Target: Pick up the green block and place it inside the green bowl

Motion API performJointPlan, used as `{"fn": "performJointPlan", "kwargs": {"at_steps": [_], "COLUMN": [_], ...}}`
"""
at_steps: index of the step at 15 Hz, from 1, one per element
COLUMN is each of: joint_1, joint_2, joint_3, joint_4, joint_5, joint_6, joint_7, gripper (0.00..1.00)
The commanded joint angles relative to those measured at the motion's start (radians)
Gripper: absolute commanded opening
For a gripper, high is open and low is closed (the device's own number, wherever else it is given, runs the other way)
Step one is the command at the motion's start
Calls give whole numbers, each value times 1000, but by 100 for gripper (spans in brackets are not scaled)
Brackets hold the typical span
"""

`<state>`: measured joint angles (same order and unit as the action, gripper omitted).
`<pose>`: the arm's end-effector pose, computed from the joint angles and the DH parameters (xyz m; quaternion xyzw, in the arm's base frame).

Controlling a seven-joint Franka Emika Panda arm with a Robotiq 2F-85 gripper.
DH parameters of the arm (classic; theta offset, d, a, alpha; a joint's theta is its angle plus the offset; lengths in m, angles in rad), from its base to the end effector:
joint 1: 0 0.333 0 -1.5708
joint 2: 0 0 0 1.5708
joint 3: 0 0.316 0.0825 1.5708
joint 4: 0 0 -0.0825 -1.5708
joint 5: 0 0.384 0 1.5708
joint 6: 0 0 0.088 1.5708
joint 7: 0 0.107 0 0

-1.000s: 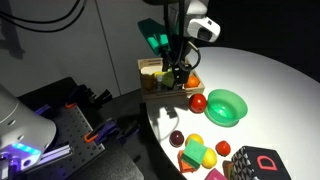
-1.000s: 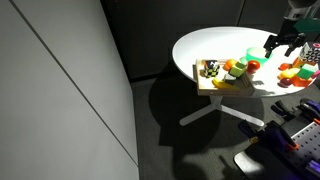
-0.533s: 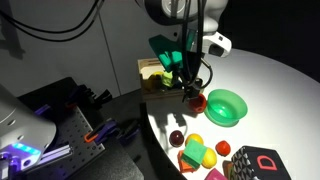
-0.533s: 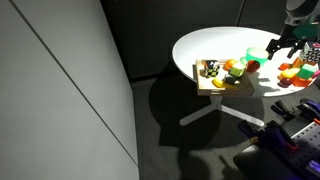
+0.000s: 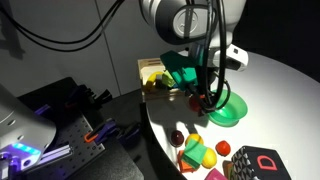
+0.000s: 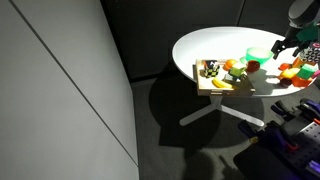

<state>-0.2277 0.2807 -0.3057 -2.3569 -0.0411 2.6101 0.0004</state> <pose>0.4384 -0.2627 0.2146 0.9691 -0.2410 -0.0214 0.0481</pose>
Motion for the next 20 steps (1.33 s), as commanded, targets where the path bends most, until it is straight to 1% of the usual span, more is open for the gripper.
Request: {"fn": "performJointPlan", "kwargs": {"at_steps": [1,4,11,20], "joint_1": [-24,-42,-91,-124], "joint_2": [25,32,43,66], "joint_3": [-22,-35,-38,-55], "joint_4": [41,45,30,25], "joint_5": [-47,-59,-60,-112], "joint_6": [-11,-16,-44,-29], "joint_7": [2,-13,-79,-163], "gripper": [100,100,100,100]}}
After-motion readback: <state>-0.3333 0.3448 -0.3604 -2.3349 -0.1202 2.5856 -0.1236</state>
